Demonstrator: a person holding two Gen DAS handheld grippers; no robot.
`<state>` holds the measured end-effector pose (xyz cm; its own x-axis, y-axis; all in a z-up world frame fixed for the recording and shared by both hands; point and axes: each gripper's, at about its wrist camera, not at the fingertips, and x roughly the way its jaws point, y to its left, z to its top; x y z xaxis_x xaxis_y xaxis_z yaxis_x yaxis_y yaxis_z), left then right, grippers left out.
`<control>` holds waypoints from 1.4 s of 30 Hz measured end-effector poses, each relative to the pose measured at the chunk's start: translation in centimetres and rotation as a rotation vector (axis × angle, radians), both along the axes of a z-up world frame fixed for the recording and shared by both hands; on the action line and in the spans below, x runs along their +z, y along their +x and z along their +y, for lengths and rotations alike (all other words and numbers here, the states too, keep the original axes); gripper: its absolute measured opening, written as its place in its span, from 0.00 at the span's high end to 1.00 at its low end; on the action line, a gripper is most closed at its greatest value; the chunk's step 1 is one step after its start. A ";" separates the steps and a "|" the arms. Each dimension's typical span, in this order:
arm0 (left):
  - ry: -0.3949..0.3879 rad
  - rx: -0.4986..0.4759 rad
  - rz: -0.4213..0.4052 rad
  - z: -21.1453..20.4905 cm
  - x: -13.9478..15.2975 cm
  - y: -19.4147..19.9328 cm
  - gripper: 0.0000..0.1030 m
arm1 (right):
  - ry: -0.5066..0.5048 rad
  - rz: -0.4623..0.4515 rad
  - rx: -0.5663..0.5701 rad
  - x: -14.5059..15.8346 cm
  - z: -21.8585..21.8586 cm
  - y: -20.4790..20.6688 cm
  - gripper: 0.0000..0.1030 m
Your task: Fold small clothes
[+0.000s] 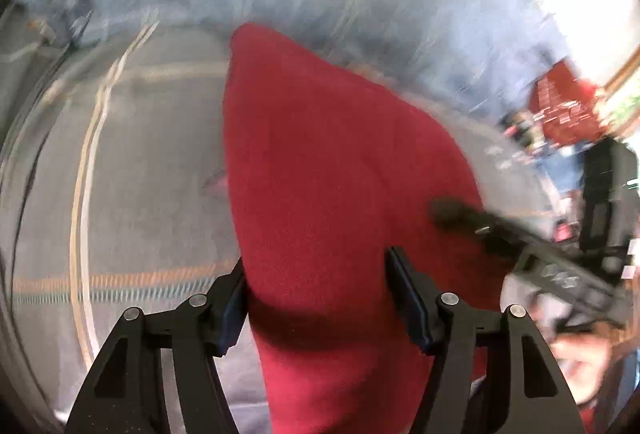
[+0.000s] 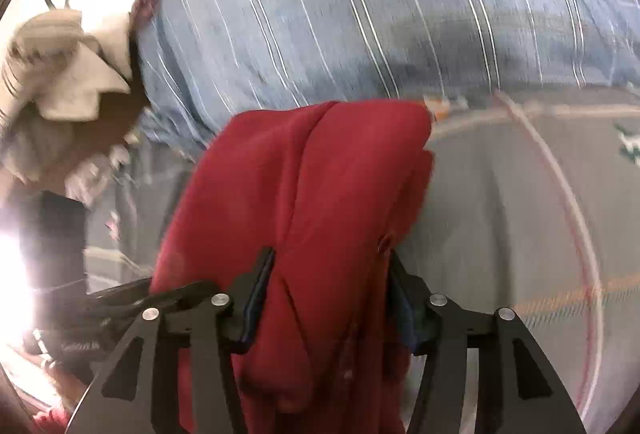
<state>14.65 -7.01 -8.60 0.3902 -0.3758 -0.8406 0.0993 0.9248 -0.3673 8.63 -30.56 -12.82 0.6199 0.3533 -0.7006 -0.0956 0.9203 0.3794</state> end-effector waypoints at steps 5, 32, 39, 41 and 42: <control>0.021 0.035 -0.073 0.7 1.4 -1.1 0.33 | -0.200 -0.122 -0.068 3.3 1.2 -3.6 0.40; 0.212 0.164 -0.348 0.3 8.6 -12.8 0.25 | -0.255 -0.221 -0.108 5.3 4.2 -8.0 0.18; 0.268 0.143 -0.413 0.0 9.9 -15.6 0.25 | -0.243 -0.223 -0.104 5.3 4.6 -8.8 0.14; 0.282 0.142 -0.421 -0.1 10.1 -16.0 0.25 | -0.245 -0.223 -0.110 5.2 4.6 -9.0 0.14; 0.285 0.142 -0.426 -0.1 10.1 -16.2 0.25 | -0.247 -0.223 -0.110 5.2 4.6 -9.0 0.14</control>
